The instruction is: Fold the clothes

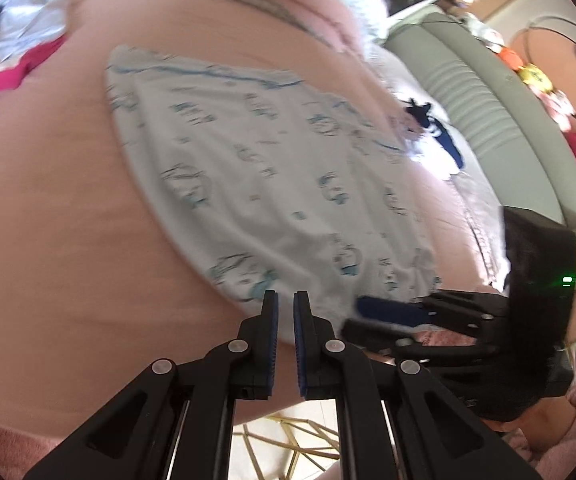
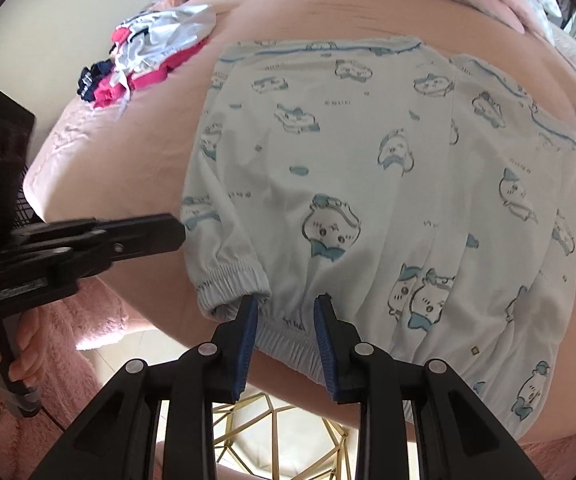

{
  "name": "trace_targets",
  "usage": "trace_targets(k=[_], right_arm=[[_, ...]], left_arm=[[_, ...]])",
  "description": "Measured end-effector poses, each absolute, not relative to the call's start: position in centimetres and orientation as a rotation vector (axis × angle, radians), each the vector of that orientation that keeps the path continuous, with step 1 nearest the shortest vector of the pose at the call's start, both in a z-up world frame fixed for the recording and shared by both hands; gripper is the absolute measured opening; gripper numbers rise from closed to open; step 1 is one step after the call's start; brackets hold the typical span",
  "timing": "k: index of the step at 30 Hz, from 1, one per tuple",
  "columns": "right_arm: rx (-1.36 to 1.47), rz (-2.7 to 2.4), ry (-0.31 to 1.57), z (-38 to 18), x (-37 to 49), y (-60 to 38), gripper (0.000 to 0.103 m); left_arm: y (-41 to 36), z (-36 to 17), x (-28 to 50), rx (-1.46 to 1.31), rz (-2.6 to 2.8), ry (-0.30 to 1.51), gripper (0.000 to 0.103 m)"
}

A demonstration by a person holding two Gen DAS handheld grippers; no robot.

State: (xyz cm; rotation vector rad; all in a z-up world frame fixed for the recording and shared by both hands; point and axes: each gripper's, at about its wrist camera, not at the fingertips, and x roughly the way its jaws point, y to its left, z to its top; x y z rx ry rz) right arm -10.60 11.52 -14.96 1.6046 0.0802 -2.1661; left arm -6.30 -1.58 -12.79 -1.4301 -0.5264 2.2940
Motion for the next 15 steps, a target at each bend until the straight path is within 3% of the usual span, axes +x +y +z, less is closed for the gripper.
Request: trace_targets(k=[4,8,11,13,15], right_arm=[[1.602,-2.164,0.067,-15.2,-11.0,11.7,0.028],[1.606,-2.174,0.057,-15.3,-11.3,12.0,0.028],[1.611,-2.166,0.004,-15.5,-11.7,12.5,0.029],[1.616,-2.164,-0.014,-15.6,-12.1,12.6,0.029],[1.615,-2.166,-0.002,-15.6,-12.2,12.5,0.029]], left_arm=[[-0.2,-13.0,-6.6,-1.472,2.253,-0.469,0.006],[1.4,-12.2,-5.1,-1.475,2.342,-0.239,0.009],[2.3,-12.6,-4.8,-1.462,2.331,-0.206,0.023],[2.7,-13.0,-4.5,-1.471,2.316,-0.198,0.04],[2.9,-13.4,-4.3,-1.484,2.339,-0.163,0.042]])
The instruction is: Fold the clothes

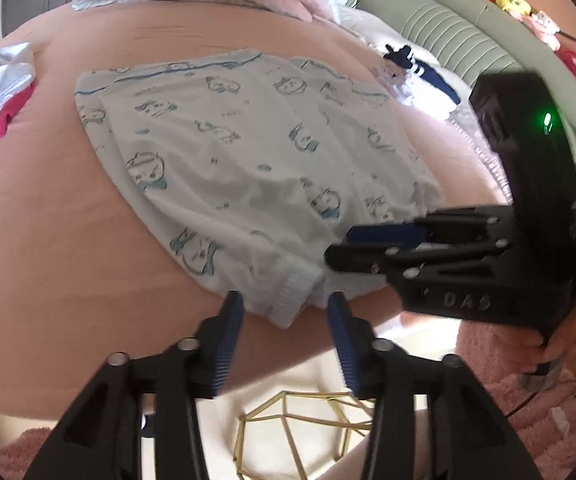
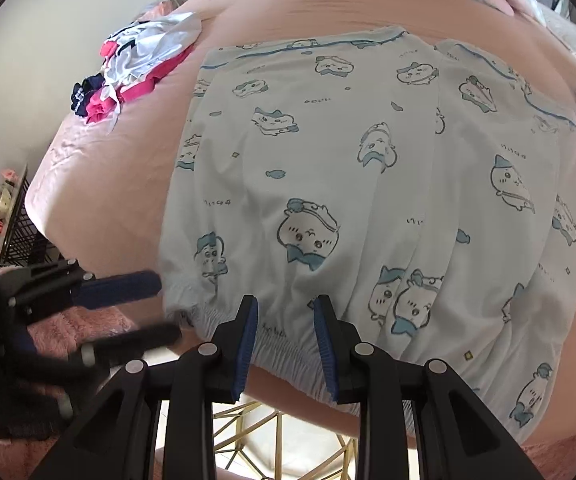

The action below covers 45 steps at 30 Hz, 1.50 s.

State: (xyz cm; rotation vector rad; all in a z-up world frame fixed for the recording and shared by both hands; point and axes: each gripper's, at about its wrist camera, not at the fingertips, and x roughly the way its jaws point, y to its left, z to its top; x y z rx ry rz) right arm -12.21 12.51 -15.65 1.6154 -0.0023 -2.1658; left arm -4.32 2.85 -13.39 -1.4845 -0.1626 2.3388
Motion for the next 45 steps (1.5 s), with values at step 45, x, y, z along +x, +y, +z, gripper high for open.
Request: trace_targets(k=[45], right_arm=[[1.539,-2.24,0.175,-16.5,-25.8,6.8,0.029]], left_arm=[[-11.3,-17.8,-20.5,-1.594,2.438,-0.673,0.027]])
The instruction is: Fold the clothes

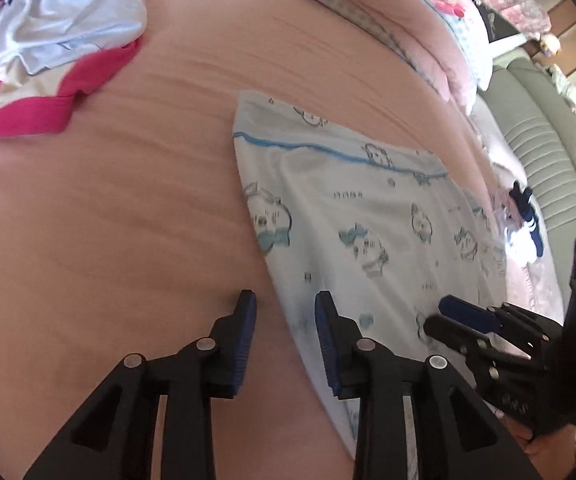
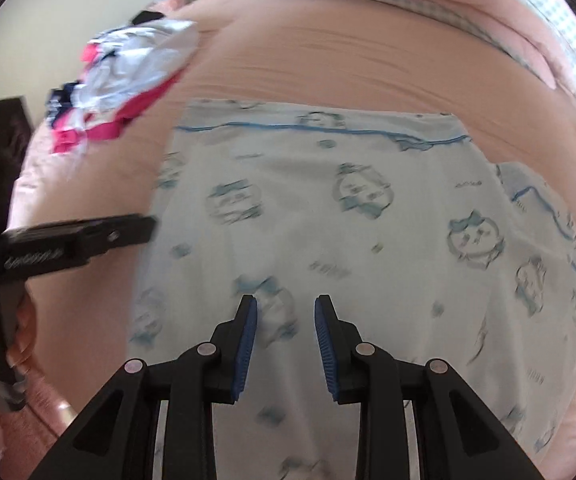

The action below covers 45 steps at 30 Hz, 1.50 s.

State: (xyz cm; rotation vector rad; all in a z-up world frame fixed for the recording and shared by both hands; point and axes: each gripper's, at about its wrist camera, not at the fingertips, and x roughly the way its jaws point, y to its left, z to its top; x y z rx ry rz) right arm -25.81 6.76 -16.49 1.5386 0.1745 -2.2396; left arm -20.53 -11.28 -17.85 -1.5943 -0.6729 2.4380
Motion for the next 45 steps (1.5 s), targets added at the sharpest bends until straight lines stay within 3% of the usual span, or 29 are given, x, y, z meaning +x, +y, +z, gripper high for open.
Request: trace_targets(k=[2,3,12,16,21,23,25,26,29,30,31,32,36,39,41,45], right_arm=[[1.555,-2.264,0.137,-16.7,-27.0,7.2,0.029],[1.565,-2.271,0.105,-16.7,-27.5,7.6,0.029],[1.599,-2.289,0.166,-17.7,-28.7,8.1,0.029],[1.555,-2.305,0.192,-18.3,-29.2,8.4,0.03],[1.536,-2.338,0.288,-16.8,-28.7,8.3,0.03],[1.516,-2.323,0.214,-15.8,-28.7,8.9,0.03],[1.524,-2.31,0.155,-15.5,-29.2,9.2,0.03],[1.528,-2.311,0.142,-15.3,-29.4,9.2,0.03],[1.531,-2.309,0.151,-15.5,-30.0,8.9,0.03],[1.534,-2.307,0.161,-15.7,-30.2,8.8,0.03],[1.548,-2.301,0.177,-16.2,-30.4,8.6,0.03],[1.562,-2.295,0.193,-16.7,-30.5,8.5,0.03],[1.567,-2.321,0.245,-17.6,-31.2,8.5,0.03],[1.575,-2.367,0.249,-17.2,-31.5,9.2,0.03],[1.603,-2.389,0.202,-16.8,-31.4,10.2,0.03],[1.601,-2.301,0.11,-15.7,-27.3,10.7,0.03]], left_arm=[[-11.2,-18.2,-21.0,-1.568,2.422,-0.689,0.019],[-11.1,-18.4,-21.1,-1.561,2.413,-0.69,0.001],[-13.0,-14.7,-20.5,-1.56,2.511,-0.516,0.001],[-13.4,-17.9,-20.8,-1.736,2.493,-0.319,0.001],[-16.0,-15.8,-20.8,-1.673,2.479,-0.549,0.002],[-16.8,-15.8,-21.5,-1.625,2.47,-0.662,0.009],[-17.6,-15.8,-22.2,-1.574,2.457,-0.773,0.049],[-17.9,-16.0,-22.6,-1.549,2.449,-0.822,0.053],[-17.3,-17.1,-23.7,-1.486,2.443,-0.848,0.053],[-16.9,-17.3,-24.0,-1.479,2.452,-0.821,0.041],[-16.3,-17.5,-24.6,-1.495,2.453,-0.77,0.016],[-15.6,-17.6,-25.2,-1.51,2.453,-0.718,0.001],[-15.5,-16.3,-25.5,-1.55,2.574,-0.499,0.001],[-18.6,-16.2,-24.7,-1.681,2.651,-0.592,0.001],[-20.3,-16.0,-22.7,-1.676,2.57,-0.85,0.001],[-17.7,-16.3,-18.0,-1.706,2.433,-0.865,0.003]])
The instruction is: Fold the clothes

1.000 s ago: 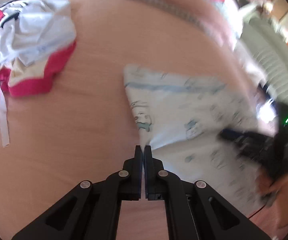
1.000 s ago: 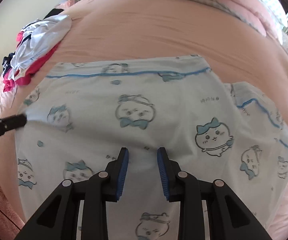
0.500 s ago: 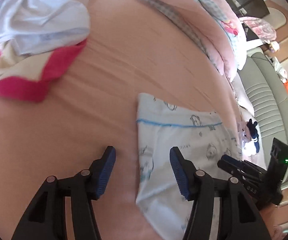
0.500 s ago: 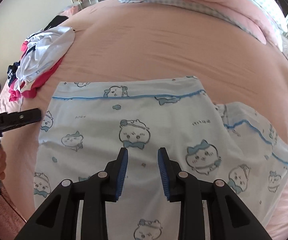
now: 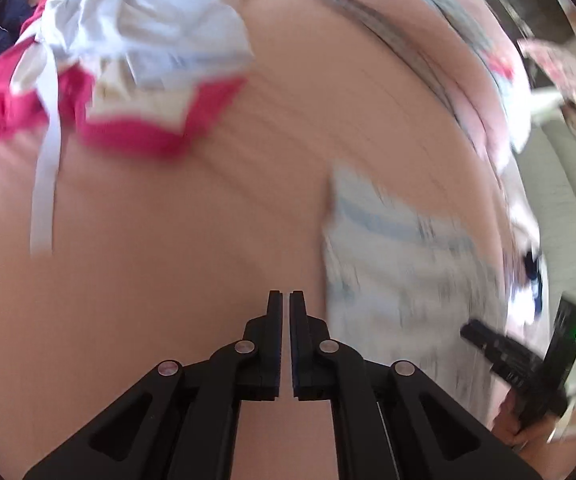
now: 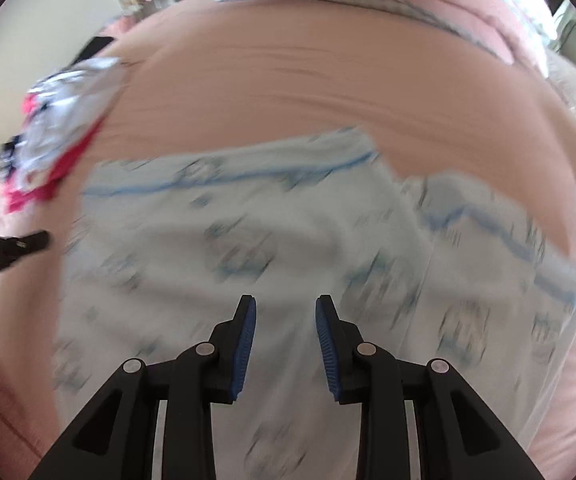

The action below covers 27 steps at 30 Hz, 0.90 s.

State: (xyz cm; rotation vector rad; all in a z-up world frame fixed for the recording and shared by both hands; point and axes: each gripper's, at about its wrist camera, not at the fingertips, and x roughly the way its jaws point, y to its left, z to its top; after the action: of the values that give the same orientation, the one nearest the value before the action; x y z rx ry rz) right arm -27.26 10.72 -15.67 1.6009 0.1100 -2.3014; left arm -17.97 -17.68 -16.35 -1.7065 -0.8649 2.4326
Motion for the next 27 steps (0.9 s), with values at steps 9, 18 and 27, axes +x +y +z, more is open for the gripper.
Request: trace_targets(k=[9,18,27], right_arm=[[1.484,-2.015,0.0,-13.4,-16.0,7.2,0.031],[1.542,-2.067,0.22,-15.9,-15.4,2.9,0.031],[1.589,-2.063,-0.022,-15.8,-16.4,6.0,0.031]], left_arm=[[-13.2,-16.8,-9.1,-1.705,2.349,-0.863,0.008],[-13.9,-17.1,-8.4,-1.53,2.19,-1.166,0.049],[-10.2,-17.3,-12.2,-1.494,2.307,-0.952,0.047]])
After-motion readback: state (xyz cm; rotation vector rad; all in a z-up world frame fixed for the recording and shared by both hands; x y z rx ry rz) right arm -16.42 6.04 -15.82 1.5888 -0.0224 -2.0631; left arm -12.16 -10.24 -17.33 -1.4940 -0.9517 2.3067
